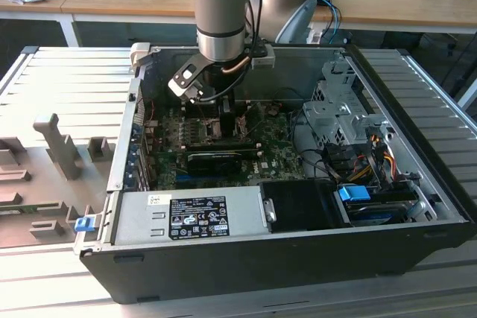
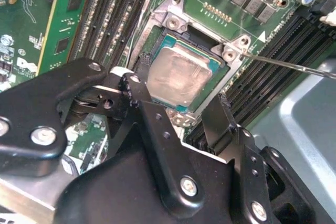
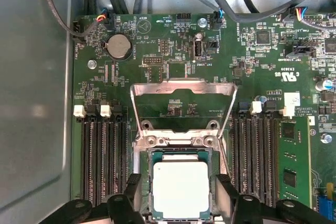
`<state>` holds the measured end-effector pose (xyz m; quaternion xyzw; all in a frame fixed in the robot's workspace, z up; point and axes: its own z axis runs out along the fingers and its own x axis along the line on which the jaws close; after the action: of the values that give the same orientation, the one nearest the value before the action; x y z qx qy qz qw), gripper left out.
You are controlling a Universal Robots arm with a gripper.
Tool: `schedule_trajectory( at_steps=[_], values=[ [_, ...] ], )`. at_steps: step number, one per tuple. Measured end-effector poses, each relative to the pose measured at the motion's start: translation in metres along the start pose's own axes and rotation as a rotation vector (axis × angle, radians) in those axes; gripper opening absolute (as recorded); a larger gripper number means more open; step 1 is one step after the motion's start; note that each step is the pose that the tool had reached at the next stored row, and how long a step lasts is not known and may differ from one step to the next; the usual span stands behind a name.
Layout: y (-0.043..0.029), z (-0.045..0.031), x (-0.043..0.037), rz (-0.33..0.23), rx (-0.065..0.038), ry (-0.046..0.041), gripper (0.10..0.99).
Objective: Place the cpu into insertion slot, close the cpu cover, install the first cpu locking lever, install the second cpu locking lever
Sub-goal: 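Place the cpu into insertion slot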
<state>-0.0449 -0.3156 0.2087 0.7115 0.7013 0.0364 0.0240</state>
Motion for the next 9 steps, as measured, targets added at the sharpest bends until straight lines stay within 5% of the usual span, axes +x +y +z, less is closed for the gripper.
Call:
schedule_trajectory(
  at_steps=[2,7,8,9],
  values=[
    [0.0001,-0.0004,0.0000,0.000,0.000,-0.0006,0.651],
    [0.0009,-0.0013,0.0000,0.000,0.002,-0.0055,0.337],
    [0.0010,-0.0014,0.0000,0.000,0.002,-0.0060,0.337],
    [0.0011,-0.0016,0.0000,-0.001,0.002,-0.0065,0.216]
  ],
)
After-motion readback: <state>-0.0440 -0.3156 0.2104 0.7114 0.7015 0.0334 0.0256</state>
